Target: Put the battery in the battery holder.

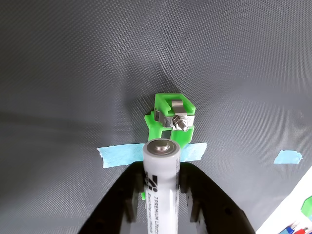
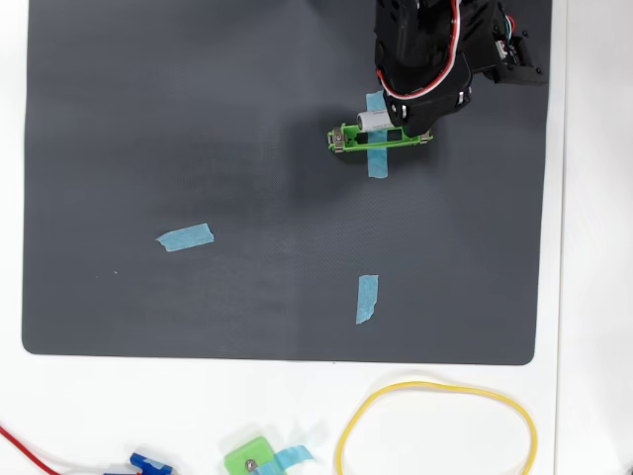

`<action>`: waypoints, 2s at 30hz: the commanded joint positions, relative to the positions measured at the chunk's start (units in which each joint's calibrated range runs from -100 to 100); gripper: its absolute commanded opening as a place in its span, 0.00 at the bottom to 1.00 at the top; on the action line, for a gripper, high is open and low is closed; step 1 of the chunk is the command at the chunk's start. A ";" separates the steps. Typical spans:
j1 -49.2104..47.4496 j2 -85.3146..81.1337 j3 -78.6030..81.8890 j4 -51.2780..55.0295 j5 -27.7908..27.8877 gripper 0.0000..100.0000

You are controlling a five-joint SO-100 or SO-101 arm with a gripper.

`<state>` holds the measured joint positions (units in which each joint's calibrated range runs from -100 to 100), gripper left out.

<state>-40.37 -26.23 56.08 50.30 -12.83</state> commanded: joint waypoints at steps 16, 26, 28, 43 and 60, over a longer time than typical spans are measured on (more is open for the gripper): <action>2.23 0.18 -2.25 -3.27 -1.83 0.00; 3.06 0.35 -2.16 -3.27 -1.78 0.00; 3.06 0.35 -2.07 -3.27 -1.78 0.00; 2.95 4.35 -2.25 -5.98 -1.78 0.00; -0.26 4.01 -1.37 -5.20 -2.20 0.29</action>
<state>-39.81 -21.65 55.99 45.05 -14.80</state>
